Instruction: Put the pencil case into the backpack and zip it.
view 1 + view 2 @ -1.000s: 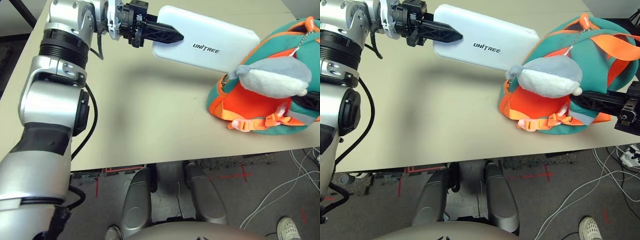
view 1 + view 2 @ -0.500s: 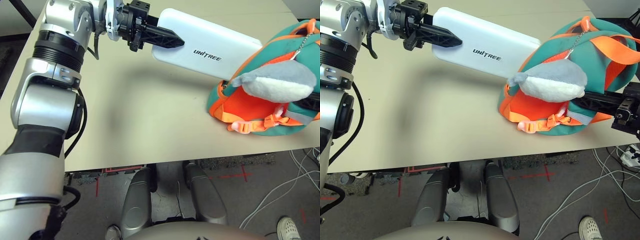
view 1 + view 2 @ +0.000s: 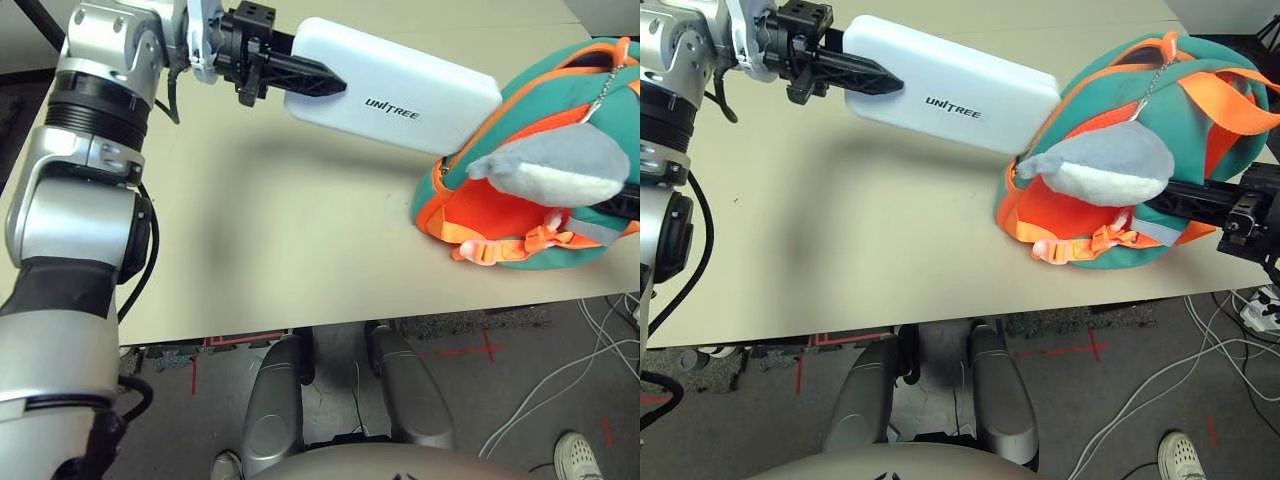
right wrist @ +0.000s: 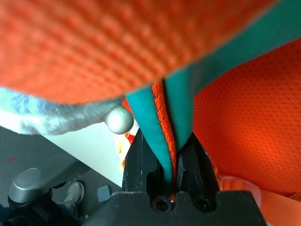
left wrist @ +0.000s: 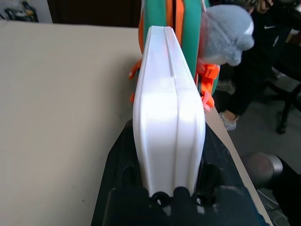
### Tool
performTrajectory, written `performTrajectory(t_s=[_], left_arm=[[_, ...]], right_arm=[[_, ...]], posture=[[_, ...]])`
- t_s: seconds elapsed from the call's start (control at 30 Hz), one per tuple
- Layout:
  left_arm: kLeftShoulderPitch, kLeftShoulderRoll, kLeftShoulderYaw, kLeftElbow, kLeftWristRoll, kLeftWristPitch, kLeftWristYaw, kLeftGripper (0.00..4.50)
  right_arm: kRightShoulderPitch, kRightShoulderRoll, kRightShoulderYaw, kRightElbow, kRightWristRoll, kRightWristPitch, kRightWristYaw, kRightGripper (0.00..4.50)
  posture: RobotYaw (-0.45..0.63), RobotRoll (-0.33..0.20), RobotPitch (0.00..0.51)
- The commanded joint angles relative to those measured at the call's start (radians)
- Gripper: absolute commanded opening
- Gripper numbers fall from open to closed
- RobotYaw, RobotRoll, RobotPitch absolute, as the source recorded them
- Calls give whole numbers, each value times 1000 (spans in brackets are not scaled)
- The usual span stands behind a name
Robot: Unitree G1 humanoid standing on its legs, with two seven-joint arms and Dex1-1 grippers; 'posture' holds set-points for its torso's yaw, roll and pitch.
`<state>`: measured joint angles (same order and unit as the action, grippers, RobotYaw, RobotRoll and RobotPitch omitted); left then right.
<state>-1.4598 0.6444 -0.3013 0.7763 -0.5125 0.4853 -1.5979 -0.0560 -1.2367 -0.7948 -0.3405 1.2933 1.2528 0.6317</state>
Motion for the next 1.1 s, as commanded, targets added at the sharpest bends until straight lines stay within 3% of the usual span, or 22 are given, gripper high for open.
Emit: performTrajectory(t_s=[0.03,0.37,0.77,1.1], left_arm=[[12,6,34,-47,-16,10,-16,1309],[23,-42,92,-60,-31,26,-16,1309],[-88,-213,129,178,73,-57,-16,1309],[-158,-264,55,280,143,-86,-16,1309]], right_arm=[[-5,4,21,12,-24,5,10,85],[-21,7,36,20,-59,4,26,85],[-34,41,30,-11,-49,18,2,85],[-20,66,16,-36,-39,30,-21,85]], posture=[[-232,0,285],[-238,0,276],[-265,0,275],[-280,0,284]])
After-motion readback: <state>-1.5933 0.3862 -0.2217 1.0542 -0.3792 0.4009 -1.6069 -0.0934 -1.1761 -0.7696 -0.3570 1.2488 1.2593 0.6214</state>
